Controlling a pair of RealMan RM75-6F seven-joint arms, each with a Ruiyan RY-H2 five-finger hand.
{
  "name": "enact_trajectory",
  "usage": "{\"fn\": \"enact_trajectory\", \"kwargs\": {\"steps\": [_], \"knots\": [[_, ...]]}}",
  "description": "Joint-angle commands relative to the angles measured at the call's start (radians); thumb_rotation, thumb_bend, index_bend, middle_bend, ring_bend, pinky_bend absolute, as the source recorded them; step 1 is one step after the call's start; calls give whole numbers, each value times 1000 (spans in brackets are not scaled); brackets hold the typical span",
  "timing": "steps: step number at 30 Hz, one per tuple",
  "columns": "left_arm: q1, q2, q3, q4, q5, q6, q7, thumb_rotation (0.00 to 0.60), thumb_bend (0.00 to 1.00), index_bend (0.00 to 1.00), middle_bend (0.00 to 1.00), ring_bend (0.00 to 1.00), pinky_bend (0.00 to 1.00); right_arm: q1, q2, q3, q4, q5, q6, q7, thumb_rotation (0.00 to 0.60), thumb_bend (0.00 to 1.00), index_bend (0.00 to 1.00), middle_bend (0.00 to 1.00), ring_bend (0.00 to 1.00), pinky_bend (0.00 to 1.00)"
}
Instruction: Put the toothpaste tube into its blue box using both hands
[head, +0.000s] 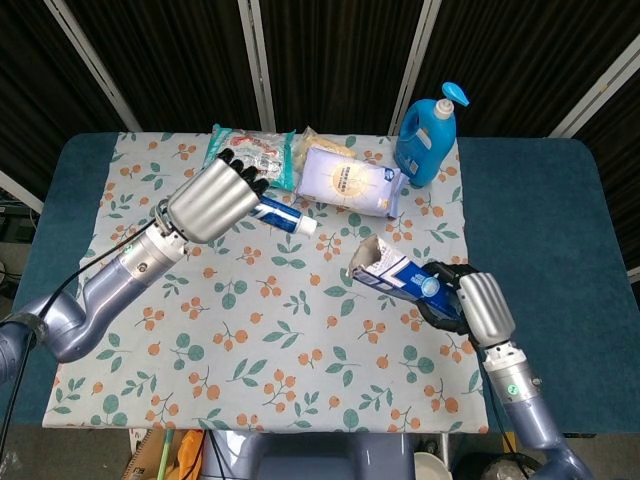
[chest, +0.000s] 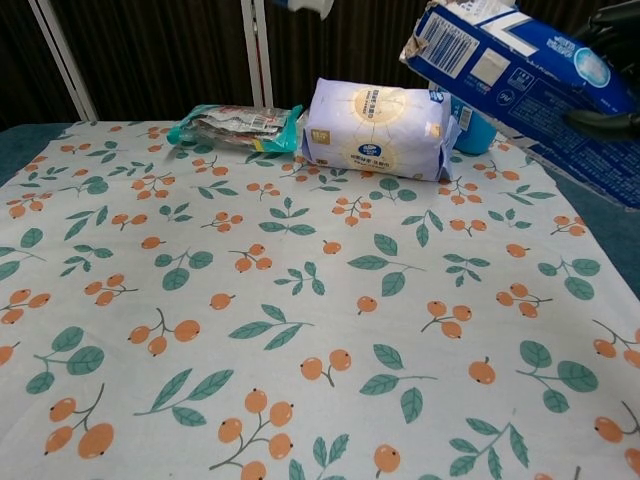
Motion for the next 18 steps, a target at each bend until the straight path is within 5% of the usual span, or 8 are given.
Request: {"fn": "enact_trajectory", "kwargs": {"steps": [1,18], "knots": [[-43,27,-25,-3,19,-34,-9,600,441,659,746,725,654,-3,3,-9,-11,-22,8,0,600,365,498,527,508,444],[-124,32,-48,-81,19,-89,58,600,441,659,747,725,654,-7,-3,-23,-28,-40,8,-8,600,365,498,527,507,445]]}}
